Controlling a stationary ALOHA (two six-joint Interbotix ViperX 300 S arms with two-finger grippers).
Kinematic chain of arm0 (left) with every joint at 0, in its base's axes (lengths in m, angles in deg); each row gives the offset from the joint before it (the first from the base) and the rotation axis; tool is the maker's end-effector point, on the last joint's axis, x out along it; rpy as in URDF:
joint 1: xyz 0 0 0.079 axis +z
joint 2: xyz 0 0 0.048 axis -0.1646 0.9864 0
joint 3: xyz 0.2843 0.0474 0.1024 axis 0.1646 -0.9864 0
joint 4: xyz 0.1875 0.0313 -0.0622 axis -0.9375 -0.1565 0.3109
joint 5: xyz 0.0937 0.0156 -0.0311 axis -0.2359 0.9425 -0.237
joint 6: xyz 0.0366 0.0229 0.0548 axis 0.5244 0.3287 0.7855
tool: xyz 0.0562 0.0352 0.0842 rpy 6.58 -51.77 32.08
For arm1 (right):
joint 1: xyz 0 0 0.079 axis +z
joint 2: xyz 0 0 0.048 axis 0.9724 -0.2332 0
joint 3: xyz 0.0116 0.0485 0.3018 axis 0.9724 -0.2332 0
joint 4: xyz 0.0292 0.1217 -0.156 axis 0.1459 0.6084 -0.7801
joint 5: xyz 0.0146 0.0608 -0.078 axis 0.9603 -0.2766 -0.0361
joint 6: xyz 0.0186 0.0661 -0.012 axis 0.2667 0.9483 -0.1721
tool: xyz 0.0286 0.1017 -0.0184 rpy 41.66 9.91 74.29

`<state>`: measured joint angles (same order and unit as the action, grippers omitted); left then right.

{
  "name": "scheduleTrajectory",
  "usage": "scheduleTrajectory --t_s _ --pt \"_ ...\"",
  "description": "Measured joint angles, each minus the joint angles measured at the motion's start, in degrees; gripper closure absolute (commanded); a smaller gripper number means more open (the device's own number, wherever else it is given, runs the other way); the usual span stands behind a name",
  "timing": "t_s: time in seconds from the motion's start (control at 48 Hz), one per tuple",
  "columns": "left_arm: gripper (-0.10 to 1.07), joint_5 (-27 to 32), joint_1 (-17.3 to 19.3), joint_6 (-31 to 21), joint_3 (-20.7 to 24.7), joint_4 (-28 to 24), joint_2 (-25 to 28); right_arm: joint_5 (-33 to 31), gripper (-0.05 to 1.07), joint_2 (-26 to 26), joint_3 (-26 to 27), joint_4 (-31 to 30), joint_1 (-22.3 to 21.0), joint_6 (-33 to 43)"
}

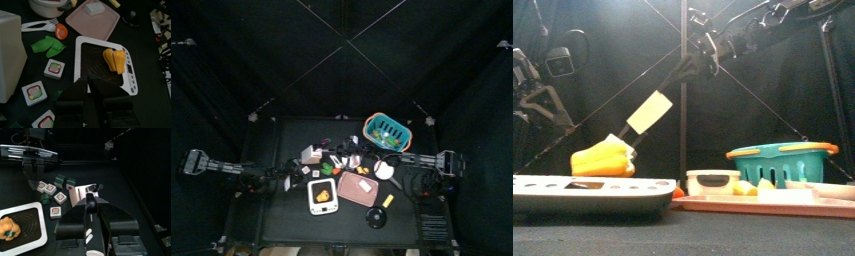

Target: Grab cleaver

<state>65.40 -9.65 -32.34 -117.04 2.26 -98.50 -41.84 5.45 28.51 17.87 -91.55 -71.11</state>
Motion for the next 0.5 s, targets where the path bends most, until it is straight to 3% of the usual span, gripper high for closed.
scheduleTrajectory --t_s 0.5 --pt "0.45 0.00 0.00 0.00 0.00 0.00 0.00 2.46 0.60 1.14 -2.37 0.35 0.53 0.00"
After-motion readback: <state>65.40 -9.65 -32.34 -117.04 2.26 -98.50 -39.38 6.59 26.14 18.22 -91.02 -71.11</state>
